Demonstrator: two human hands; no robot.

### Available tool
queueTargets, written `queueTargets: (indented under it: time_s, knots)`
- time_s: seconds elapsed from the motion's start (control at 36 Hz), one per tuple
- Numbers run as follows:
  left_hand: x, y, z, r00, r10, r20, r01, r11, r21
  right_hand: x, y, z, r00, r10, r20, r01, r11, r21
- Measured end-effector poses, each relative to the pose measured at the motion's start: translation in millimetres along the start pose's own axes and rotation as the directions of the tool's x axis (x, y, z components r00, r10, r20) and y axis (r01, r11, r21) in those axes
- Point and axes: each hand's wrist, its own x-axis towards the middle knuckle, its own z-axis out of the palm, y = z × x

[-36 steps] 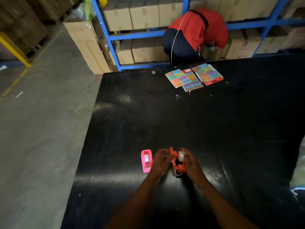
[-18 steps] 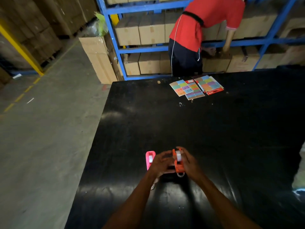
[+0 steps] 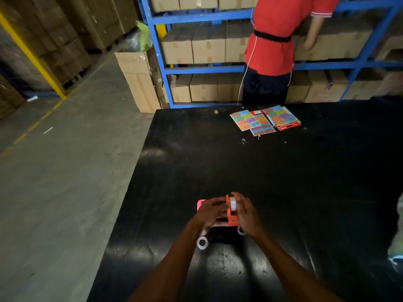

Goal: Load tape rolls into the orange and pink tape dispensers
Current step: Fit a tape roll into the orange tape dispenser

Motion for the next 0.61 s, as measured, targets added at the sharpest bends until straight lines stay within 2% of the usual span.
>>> queueTargets:
  time_s: [0.19, 0.39, 0.61]
  knots:
    - [2.1, 3.7, -5.2, 0.999, -0.030, -0.042, 0.031, 0.999, 0.033, -0.8, -7.3, -0.6, 0.998, 0.010, 0.063, -0.009, 1.000, -0.011]
    - [6.1, 3.7, -11.6, 0.999, -0.051, -0.007, 0.051, 0.997, 0.060, -3.4, -15.4, -5.1, 0.989, 0.030, 0.142, -0.028, 0.999, -0.015]
    - [9.1, 1.6, -14.3, 0.998, -0.058, -0.009, 0.058, 0.995, 0.077, -6.9, -22.4, -5.7, 0.986, 0.042, 0.163, -0.046, 0.999, 0.023]
